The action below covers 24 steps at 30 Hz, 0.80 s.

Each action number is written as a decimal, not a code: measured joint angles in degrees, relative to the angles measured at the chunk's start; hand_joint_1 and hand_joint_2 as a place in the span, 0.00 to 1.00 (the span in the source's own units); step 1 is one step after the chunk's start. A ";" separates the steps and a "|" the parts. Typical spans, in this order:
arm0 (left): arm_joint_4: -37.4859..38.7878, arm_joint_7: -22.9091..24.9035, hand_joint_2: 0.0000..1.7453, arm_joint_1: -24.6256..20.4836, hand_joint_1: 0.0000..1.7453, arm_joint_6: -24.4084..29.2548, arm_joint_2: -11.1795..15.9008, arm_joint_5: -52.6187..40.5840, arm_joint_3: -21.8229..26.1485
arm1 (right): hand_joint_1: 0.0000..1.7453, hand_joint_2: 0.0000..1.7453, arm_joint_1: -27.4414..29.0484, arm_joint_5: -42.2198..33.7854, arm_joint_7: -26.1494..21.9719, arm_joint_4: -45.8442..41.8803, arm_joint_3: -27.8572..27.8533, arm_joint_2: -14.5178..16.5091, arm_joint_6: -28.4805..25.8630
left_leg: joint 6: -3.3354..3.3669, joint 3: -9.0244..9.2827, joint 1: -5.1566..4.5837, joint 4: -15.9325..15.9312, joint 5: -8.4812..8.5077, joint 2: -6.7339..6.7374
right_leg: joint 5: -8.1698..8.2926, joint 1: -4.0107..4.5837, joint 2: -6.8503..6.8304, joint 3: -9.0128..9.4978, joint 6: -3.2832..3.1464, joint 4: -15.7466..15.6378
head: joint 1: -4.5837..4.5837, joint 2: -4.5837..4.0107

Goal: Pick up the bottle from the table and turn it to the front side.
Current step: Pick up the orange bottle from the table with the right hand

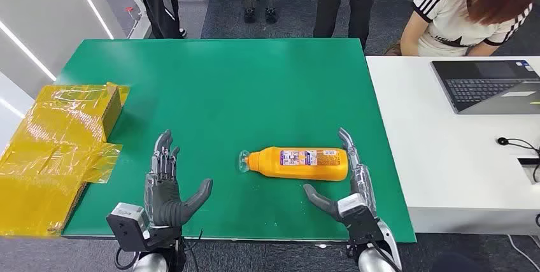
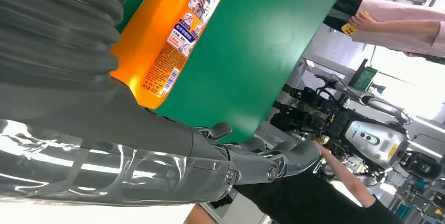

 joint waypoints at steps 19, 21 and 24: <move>3.46 1.14 1.00 -6.04 0.00 -3.48 -0.55 0.65 -1.50 | 0.00 1.00 -25.27 16.36 16.46 24.67 4.01 -2.54 11.27 | 0.04 0.00 0.00 0.03 0.35 0.04 | 0.34 0.00 0.04 0.00 -0.01 0.01 | 0.00 0.00; 4.08 1.59 1.00 -6.86 0.00 -4.15 -0.55 0.66 -1.96 | 0.00 1.00 -28.79 17.46 18.30 29.23 6.06 -2.87 15.04 | 0.05 0.00 0.00 0.03 0.37 0.01 | 0.35 0.00 0.01 0.00 -0.02 0.03 | 0.00 0.00; 4.89 1.83 1.00 -7.73 0.00 -4.56 -0.55 0.66 -2.37 | 0.00 1.00 -32.27 18.03 19.16 34.18 8.45 -3.41 16.66 | 0.05 -0.02 0.00 0.04 0.37 -0.03 | 0.35 0.00 -0.02 -0.01 -0.02 0.03 | 0.01 0.00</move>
